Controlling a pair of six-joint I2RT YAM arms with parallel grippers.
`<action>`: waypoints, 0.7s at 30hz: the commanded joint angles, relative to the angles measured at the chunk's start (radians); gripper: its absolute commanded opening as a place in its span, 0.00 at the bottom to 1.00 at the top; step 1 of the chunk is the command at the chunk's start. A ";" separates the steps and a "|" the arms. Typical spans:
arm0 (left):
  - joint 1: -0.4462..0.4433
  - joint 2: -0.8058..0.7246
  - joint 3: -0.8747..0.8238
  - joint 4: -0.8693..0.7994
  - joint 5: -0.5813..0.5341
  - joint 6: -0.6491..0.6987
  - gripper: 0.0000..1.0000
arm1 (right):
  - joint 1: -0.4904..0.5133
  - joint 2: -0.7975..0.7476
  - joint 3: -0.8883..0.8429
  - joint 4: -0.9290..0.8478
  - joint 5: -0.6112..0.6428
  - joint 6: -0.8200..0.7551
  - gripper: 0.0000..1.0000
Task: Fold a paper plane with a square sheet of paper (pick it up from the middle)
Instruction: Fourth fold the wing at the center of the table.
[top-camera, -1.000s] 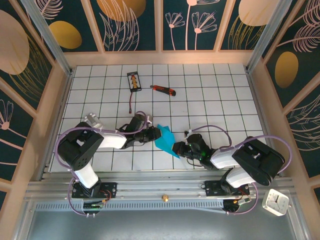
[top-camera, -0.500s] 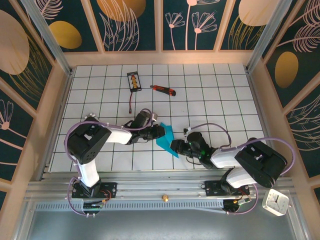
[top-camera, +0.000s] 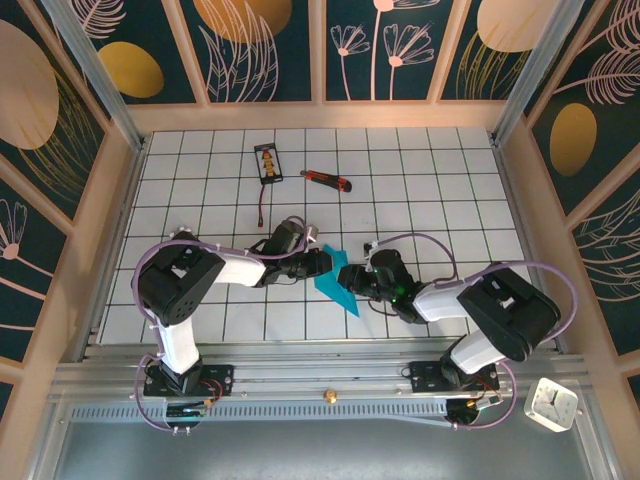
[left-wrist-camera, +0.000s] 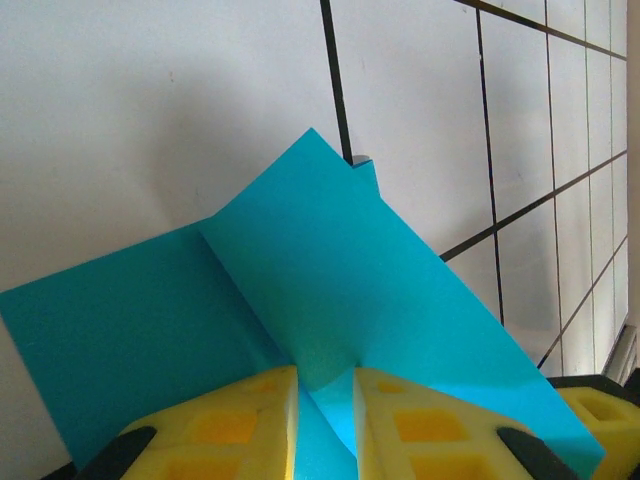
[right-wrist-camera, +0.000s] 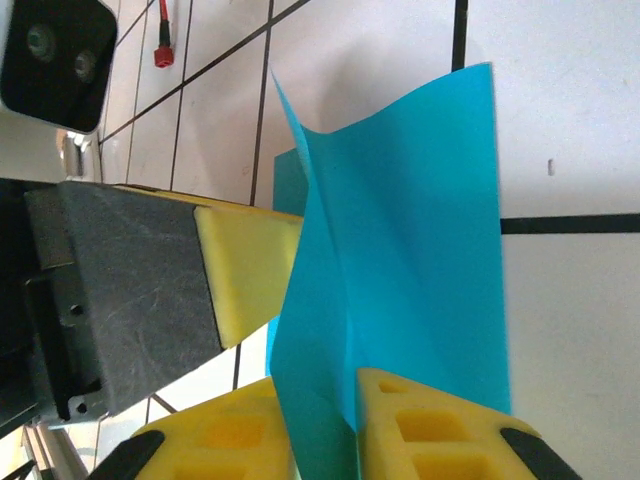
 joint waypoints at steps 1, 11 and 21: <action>0.004 0.014 0.020 -0.028 0.013 0.021 0.23 | -0.009 0.032 0.029 0.016 -0.028 -0.032 0.17; 0.022 -0.067 -0.034 -0.039 -0.013 0.001 0.35 | -0.009 0.069 0.022 0.057 -0.054 0.005 0.05; 0.033 -0.038 -0.036 -0.025 -0.002 -0.005 0.39 | -0.005 0.089 0.033 0.082 -0.088 0.016 0.07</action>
